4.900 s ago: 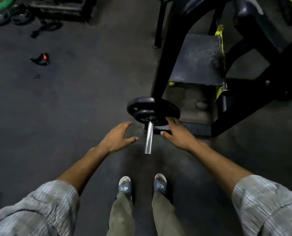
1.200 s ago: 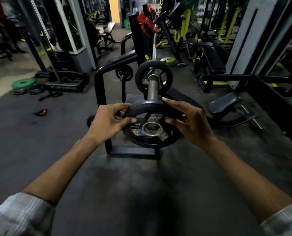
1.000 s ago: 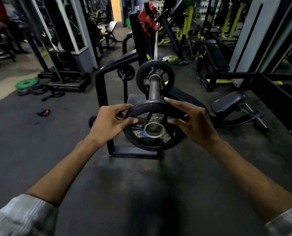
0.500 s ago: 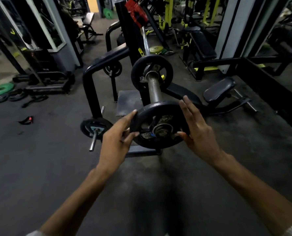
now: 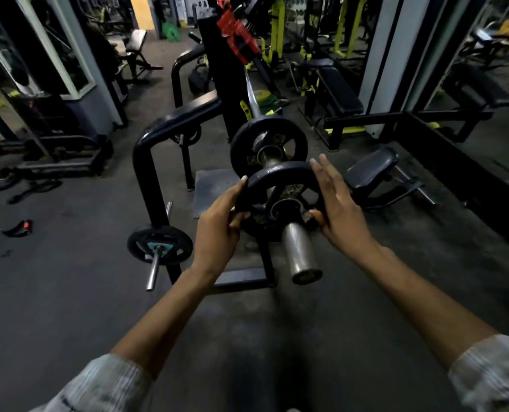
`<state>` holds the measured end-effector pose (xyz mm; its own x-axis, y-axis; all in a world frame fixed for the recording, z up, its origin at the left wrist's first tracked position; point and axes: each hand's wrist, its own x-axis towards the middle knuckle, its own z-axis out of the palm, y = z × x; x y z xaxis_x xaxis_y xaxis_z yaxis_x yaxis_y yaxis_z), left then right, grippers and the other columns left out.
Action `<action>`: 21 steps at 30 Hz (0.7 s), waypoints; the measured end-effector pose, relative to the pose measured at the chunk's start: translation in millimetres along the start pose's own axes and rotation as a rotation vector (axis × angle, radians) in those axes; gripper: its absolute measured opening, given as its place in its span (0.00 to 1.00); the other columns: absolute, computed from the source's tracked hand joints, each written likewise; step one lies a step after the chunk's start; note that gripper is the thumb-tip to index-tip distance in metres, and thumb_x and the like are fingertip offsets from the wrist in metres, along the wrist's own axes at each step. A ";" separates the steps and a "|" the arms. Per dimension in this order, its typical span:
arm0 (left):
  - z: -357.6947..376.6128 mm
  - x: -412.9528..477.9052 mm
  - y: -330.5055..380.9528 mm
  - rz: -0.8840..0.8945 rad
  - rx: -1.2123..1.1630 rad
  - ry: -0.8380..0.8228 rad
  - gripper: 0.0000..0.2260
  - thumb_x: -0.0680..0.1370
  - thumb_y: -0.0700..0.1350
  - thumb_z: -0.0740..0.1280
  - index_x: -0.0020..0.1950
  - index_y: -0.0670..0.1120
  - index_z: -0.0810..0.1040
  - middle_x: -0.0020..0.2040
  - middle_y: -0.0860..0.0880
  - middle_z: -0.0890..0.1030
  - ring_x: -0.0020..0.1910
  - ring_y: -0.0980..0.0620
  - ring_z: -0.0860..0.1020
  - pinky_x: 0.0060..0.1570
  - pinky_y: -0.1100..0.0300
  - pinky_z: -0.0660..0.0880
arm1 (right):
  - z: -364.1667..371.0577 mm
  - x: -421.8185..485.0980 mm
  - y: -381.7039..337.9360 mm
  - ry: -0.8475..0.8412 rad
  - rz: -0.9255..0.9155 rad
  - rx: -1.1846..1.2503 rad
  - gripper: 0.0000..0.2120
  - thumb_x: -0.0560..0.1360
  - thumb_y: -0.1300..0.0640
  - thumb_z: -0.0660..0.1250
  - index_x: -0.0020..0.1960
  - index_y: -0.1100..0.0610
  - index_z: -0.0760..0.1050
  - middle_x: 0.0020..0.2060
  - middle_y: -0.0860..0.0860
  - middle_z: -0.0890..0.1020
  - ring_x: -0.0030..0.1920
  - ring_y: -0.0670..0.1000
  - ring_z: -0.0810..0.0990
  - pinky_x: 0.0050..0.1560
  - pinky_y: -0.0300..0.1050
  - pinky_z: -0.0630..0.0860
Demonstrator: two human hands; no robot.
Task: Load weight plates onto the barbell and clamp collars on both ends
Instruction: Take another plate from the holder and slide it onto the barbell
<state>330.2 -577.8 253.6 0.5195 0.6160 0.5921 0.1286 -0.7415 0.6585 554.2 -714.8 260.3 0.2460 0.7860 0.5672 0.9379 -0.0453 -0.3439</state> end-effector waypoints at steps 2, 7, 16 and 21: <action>6.7 19.9 -13.9 -0.008 0.016 0.017 0.33 0.77 0.29 0.69 0.79 0.49 0.69 0.68 0.54 0.78 0.68 0.56 0.77 0.65 0.65 0.75 | 9.9 21.7 11.0 -0.011 -0.016 0.008 0.52 0.73 0.68 0.75 0.85 0.49 0.49 0.85 0.48 0.50 0.80 0.57 0.64 0.51 0.53 0.84; 24.4 68.4 -42.1 -0.032 0.091 0.081 0.33 0.76 0.28 0.69 0.78 0.47 0.69 0.72 0.49 0.77 0.72 0.55 0.74 0.70 0.62 0.72 | 35.5 72.8 35.0 -0.018 -0.019 0.000 0.54 0.71 0.68 0.76 0.85 0.48 0.48 0.85 0.49 0.50 0.81 0.57 0.64 0.47 0.46 0.81; 43.4 111.5 -66.9 -0.046 0.194 0.110 0.31 0.78 0.30 0.66 0.80 0.46 0.66 0.78 0.47 0.70 0.77 0.51 0.69 0.74 0.50 0.69 | 65.4 125.6 69.1 -0.014 -0.063 -0.125 0.52 0.70 0.77 0.61 0.85 0.48 0.46 0.85 0.50 0.50 0.80 0.59 0.65 0.39 0.40 0.71; 45.7 115.7 -72.1 -0.035 0.207 0.114 0.30 0.78 0.31 0.67 0.79 0.44 0.67 0.76 0.47 0.73 0.75 0.51 0.71 0.73 0.51 0.71 | 69.0 130.6 78.8 -0.016 -0.099 -0.118 0.52 0.69 0.77 0.63 0.85 0.49 0.47 0.85 0.51 0.52 0.80 0.59 0.65 0.38 0.41 0.78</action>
<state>419.6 -465.2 253.3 0.4145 0.6595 0.6270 0.3213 -0.7507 0.5773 643.4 -573.2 255.6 0.1479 0.7998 0.5817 0.9798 -0.0386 -0.1961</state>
